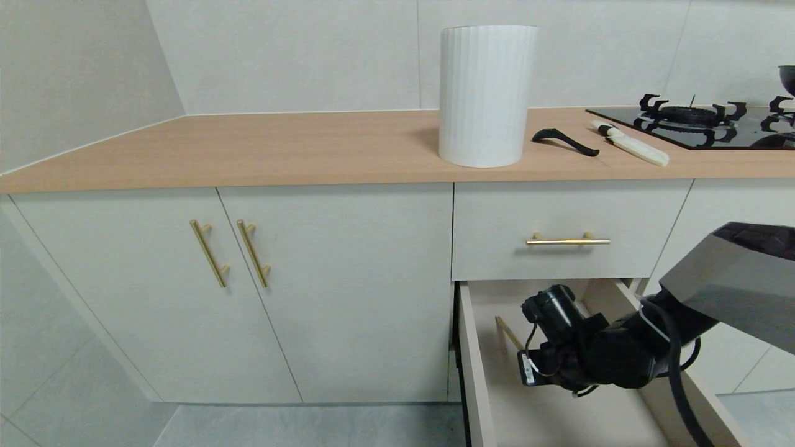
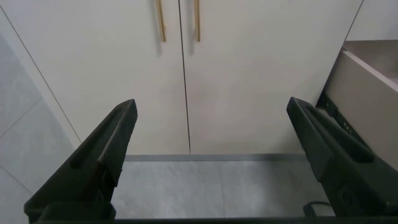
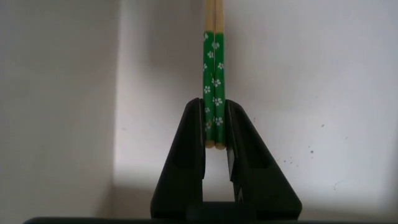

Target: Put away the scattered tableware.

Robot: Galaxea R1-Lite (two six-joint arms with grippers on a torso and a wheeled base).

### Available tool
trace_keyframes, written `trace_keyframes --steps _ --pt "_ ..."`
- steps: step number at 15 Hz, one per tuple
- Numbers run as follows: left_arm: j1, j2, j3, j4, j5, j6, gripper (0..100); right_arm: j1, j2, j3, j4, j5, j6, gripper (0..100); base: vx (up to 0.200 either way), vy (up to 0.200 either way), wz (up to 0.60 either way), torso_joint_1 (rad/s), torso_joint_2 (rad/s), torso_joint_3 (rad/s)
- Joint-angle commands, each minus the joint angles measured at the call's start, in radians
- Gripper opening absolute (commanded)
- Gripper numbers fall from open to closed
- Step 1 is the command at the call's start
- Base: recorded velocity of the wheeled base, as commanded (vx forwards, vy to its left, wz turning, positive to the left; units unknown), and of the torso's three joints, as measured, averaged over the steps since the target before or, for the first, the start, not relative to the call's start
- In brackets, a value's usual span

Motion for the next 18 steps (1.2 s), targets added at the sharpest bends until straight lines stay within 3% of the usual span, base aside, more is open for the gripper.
trace_keyframes --steps 1,18 --pt "0.0 0.0 0.0 0.0 0.0 0.0 100 0.001 0.056 -0.001 0.001 0.0 -0.004 0 0.0 0.0 0.0 0.0 0.0 0.0" --pt "0.0 0.0 0.0 0.0 0.0 0.0 100 0.018 0.155 -0.008 -0.004 0.003 -0.021 0 0.0 0.0 0.0 0.0 0.0 0.0"
